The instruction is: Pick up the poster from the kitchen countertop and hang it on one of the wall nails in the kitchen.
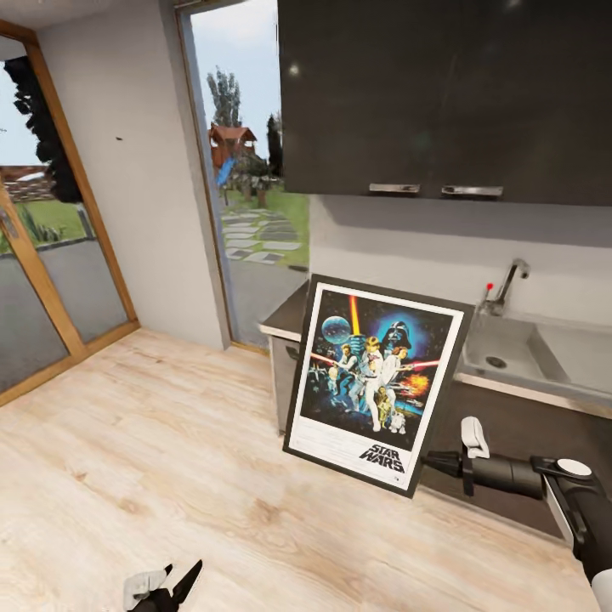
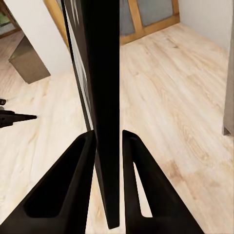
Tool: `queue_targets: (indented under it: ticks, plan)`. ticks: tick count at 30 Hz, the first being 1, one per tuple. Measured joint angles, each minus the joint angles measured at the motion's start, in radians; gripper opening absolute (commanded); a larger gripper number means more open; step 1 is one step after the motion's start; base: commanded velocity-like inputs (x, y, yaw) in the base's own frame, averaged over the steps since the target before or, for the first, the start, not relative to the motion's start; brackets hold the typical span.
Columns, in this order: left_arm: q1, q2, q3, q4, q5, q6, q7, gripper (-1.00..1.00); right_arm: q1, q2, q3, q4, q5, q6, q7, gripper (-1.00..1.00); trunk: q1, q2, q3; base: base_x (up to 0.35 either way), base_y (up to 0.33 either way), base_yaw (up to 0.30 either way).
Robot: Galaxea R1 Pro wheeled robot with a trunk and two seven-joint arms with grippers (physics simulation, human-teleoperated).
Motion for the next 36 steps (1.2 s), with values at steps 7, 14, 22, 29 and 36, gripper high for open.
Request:
queue_targets:
  ticks: [7,14,22,29,36]
  plan:
    - [0.0,0.0,0.0,0.0,0.0,0.0,0.0,1.0,0.0,0.0,0.0,0.0,0.0,0.0,0.0,-1.0,0.0,0.0,0.0,0.217,0.242,0.282]
    - [0.0,0.0,0.001,0.0,0.0,0.0,0.0,1.0,0.0,0.0,0.0,0.0,0.0,0.0,0.0,-1.0,0.0,0.0,0.0,0.217,0.242,0.281]
    - [0.0,0.0,0.001,0.0,0.0,0.0,0.0,1.0,0.0,0.0,0.0,0.0,0.0,0.0,0.0,-1.0,0.0,0.0,0.0,0.217,0.242,0.275]
    - [0.0,0.0,0.001,0.0,0.0,0.0,0.0,1.0,0.0,0.005,0.0,0.0,0.0,0.0,-0.001,-1.0,0.0,0.0,0.0,0.217,0.242,0.074]
    - [0.0,0.0,0.001,0.0,0.0,0.0,0.0,1.0,0.0,0.013,-0.001,-0.001,0.002,0.0,-0.001,-1.0,0.0,0.0,0.0,0.217,0.244,0.005]
